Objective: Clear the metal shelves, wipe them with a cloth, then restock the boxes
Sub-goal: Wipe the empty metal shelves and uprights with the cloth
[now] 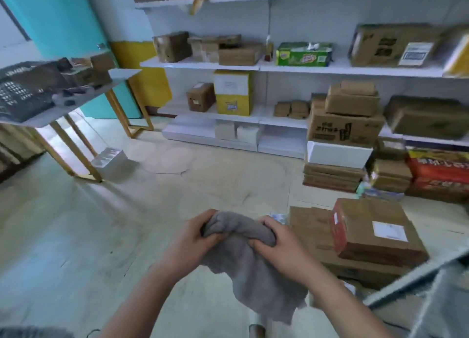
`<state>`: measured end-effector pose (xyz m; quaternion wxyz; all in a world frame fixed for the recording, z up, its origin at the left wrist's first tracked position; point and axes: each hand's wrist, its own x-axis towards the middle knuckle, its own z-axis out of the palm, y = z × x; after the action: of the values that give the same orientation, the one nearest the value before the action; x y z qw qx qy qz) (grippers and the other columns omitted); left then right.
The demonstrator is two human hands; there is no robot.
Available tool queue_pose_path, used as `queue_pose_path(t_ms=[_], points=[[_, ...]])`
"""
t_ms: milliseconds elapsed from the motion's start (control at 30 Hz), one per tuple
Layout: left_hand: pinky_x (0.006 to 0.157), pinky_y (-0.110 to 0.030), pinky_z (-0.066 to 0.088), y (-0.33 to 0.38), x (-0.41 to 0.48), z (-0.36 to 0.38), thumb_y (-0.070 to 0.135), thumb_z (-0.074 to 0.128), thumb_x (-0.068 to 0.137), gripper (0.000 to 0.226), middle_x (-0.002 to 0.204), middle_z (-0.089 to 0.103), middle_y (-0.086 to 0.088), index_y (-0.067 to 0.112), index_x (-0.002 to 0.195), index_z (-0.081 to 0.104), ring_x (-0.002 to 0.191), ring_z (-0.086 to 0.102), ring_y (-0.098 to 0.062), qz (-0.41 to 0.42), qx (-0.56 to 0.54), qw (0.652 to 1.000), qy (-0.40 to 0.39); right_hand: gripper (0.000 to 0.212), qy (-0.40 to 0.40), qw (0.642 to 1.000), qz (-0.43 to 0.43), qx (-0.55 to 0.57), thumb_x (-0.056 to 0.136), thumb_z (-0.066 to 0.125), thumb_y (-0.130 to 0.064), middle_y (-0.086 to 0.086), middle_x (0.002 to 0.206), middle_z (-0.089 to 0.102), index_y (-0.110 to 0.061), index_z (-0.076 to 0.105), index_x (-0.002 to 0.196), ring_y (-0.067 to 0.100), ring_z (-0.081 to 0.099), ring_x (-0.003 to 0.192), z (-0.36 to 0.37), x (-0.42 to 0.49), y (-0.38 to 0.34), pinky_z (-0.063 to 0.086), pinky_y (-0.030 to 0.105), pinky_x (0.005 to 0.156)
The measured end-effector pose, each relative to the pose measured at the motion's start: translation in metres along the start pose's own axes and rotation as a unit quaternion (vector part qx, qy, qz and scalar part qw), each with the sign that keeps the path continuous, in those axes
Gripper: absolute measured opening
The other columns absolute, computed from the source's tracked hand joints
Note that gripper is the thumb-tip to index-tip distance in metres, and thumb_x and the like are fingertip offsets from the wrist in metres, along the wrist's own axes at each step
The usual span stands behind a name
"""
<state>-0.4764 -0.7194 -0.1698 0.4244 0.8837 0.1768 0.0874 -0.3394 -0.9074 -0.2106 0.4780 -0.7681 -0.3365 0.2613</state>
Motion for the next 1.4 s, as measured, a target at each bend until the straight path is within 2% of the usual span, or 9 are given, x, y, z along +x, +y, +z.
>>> queue_pose_path(t_ms=[133, 333, 533, 733, 967, 1067, 1133, 1233, 1400], points=[[0.073, -0.042, 0.055, -0.017, 0.134, -0.008, 0.027, 0.069, 0.087, 0.012, 0.084, 0.071, 0.002, 0.025, 0.099, 0.068, 0.081, 0.067, -0.021, 0.029, -0.009, 0.998, -0.054, 0.017, 0.045, 0.997, 0.042, 0.049, 0.081, 0.075, -0.036, -0.01, 0.087, 0.071, -0.028, 0.066, 0.093, 0.008, 0.067, 0.086, -0.036, 0.11, 0.027, 0.056, 0.043, 0.082], [0.077, -0.039, 0.055, -0.008, 0.303, -0.054, 0.011, 0.07, 0.091, 0.02, 0.089, 0.073, 0.004, 0.027, 0.102, 0.069, 0.089, 0.068, -0.019, 0.028, 0.007, 0.998, -0.056, 0.015, 0.046, 0.996, 0.057, 0.048, 0.085, 0.075, -0.04, -0.012, 0.083, 0.07, -0.032, 0.062, 0.087, 0.008, 0.066, 0.08, -0.089, 0.265, 0.006, 0.056, 0.034, 0.073], [0.08, -0.043, 0.058, 0.001, 0.447, -0.06, 0.007, 0.07, 0.09, 0.025, 0.095, 0.075, 0.004, 0.027, 0.106, 0.071, 0.092, 0.07, -0.016, 0.076, -0.059, 0.992, -0.085, 0.033, 0.054, 0.995, 0.071, 0.038, 0.082, 0.078, -0.044, -0.018, 0.103, 0.069, -0.043, 0.059, 0.109, -0.001, 0.066, 0.093, -0.156, 0.373, 0.013, 0.057, 0.025, 0.079], [0.084, -0.037, 0.056, -0.007, 0.608, -0.033, 0.01, 0.072, 0.091, 0.022, 0.099, 0.075, 0.006, 0.026, 0.106, 0.072, 0.095, 0.07, -0.014, 0.155, -0.055, 0.969, -0.186, 0.006, 0.163, 0.98, 0.108, 0.038, 0.089, 0.072, -0.035, -0.016, 0.09, 0.071, -0.036, 0.066, 0.09, 0.0, 0.066, 0.087, -0.209, 0.469, 0.056, 0.054, 0.029, 0.081], [0.076, -0.019, 0.049, 0.048, 0.815, 0.025, 0.022, 0.076, 0.089, 0.019, 0.095, 0.071, 0.019, 0.036, 0.098, 0.068, 0.091, 0.066, -0.002, 0.268, -0.022, 0.915, -0.3, 0.014, 0.361, 0.914, 0.174, 0.067, 0.087, 0.076, -0.032, -0.003, 0.087, 0.073, -0.021, 0.07, 0.094, 0.013, 0.069, 0.084, -0.305, 0.543, 0.076, 0.057, 0.035, 0.075], [0.072, -0.02, 0.049, 0.081, 0.857, 0.059, 0.017, 0.075, 0.089, 0.017, 0.089, 0.071, 0.011, 0.031, 0.096, 0.068, 0.085, 0.065, -0.004, 0.29, -0.028, 0.888, -0.357, 0.014, 0.425, 0.884, 0.176, 0.084, 0.089, 0.077, -0.026, 0.005, 0.087, 0.072, -0.014, 0.07, 0.094, 0.021, 0.068, 0.086, -0.338, 0.546, 0.086, 0.055, 0.029, 0.07], [0.075, -0.023, 0.052, 0.102, 0.881, 0.087, 0.013, 0.074, 0.09, 0.023, 0.091, 0.072, 0.013, 0.033, 0.099, 0.069, 0.088, 0.066, -0.002, 0.313, -0.032, 0.864, -0.394, 0.01, 0.466, 0.859, 0.186, 0.103, 0.091, 0.076, -0.024, 0.001, 0.088, 0.072, -0.016, 0.071, 0.095, 0.015, 0.069, 0.085, -0.358, 0.544, 0.096, 0.054, 0.021, 0.069], [0.08, -0.031, 0.054, 0.132, 0.918, 0.137, 0.017, 0.074, 0.091, 0.021, 0.097, 0.073, 0.015, 0.032, 0.106, 0.07, 0.093, 0.068, -0.005, 0.342, -0.029, 0.831, -0.437, 0.005, 0.502, 0.835, 0.196, 0.108, 0.092, 0.074, -0.022, -0.004, 0.09, 0.075, -0.022, 0.073, 0.097, 0.01, 0.071, 0.087, -0.394, 0.542, 0.123, 0.058, 0.026, 0.076], [0.087, -0.027, 0.054, 0.181, 0.985, 0.233, 0.022, 0.073, 0.092, 0.032, 0.108, 0.071, 0.026, 0.042, 0.116, 0.066, 0.101, 0.066, 0.004, 0.381, -0.007, 0.79, -0.481, 0.017, 0.56, 0.799, 0.213, 0.049, 0.092, 0.074, -0.023, -0.025, 0.087, 0.07, -0.039, 0.072, 0.095, -0.004, 0.065, 0.084, -0.478, 0.549, 0.187, 0.046, 0.011, 0.069]])
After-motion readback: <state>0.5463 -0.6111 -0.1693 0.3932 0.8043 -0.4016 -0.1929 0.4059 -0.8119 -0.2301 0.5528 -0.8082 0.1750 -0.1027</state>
